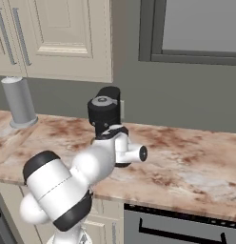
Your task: Pick up the brewed coffee from the coffee machine and place it next to the breakfast plate on the dining counter.
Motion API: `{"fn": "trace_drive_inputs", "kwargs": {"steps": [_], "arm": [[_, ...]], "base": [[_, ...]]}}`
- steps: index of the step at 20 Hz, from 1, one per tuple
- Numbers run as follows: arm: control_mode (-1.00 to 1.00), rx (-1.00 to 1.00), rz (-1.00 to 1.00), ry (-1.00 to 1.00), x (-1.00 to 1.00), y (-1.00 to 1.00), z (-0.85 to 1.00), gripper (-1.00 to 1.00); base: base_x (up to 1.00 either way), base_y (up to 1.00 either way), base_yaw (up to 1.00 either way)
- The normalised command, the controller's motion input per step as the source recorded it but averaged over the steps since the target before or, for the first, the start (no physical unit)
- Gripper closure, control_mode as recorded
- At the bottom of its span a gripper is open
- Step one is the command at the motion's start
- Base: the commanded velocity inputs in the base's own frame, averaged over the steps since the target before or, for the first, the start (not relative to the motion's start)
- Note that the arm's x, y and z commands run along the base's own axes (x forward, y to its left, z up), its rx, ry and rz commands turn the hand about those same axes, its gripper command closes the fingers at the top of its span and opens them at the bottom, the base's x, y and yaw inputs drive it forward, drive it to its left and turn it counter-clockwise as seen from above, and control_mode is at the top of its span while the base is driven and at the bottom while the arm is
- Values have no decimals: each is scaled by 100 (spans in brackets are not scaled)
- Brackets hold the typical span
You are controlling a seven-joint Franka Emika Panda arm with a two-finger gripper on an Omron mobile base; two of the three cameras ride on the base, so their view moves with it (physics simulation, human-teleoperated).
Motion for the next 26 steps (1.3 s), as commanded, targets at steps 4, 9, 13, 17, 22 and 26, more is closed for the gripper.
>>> {"fn": "trace_drive_inputs", "kwargs": {"steps": [4,9,13,17,22,26], "arm": [[-100,0,0,0,15,0,0,100],[-100,0,0,0,4,0,0,100],[-100,0,0,0,-10,0,0,100],[-100,0,0,0,-46,0,0,100],[-100,0,0,-2,-75,0,6,100],[-100,0,1,-3,-79,0,20,100]], "base": [[0,0,0],[0,0,0],[0,0,0],[0,0,0],[0,0,0],[0,0,0]]}}
